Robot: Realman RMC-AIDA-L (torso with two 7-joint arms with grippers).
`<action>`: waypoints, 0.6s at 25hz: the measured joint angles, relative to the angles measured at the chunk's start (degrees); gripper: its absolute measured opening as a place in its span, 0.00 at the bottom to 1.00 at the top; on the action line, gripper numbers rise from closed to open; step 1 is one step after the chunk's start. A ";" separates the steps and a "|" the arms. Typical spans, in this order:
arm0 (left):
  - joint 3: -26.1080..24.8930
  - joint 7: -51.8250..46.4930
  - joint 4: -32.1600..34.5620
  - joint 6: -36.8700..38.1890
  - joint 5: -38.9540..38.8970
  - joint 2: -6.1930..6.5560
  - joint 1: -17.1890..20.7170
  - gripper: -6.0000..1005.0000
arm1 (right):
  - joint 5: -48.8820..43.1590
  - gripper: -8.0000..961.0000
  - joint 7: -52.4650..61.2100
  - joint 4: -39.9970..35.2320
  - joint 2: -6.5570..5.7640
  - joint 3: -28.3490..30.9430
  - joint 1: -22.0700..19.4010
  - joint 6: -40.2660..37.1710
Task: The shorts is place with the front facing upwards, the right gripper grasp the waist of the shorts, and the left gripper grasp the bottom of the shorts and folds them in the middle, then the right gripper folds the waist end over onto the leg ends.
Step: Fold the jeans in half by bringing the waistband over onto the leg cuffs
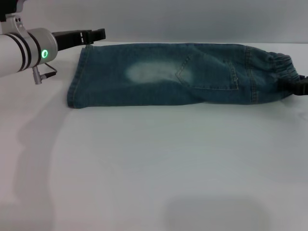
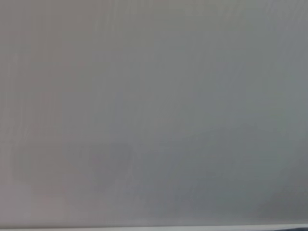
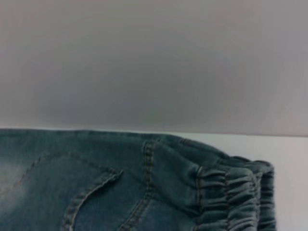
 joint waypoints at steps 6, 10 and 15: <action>0.37 0.00 0.20 0.01 -0.47 0.04 0.10 0.81 | -0.08 0.61 -0.04 0.20 0.02 -0.66 0.28 0.49; 0.37 0.00 0.20 0.04 -0.67 -0.02 0.11 0.81 | -0.09 0.60 -0.06 0.48 0.02 -1.79 0.37 0.53; 0.72 0.00 0.25 0.05 -0.71 -0.02 0.11 0.81 | -0.09 0.59 -0.06 0.94 0.01 -3.69 0.25 0.86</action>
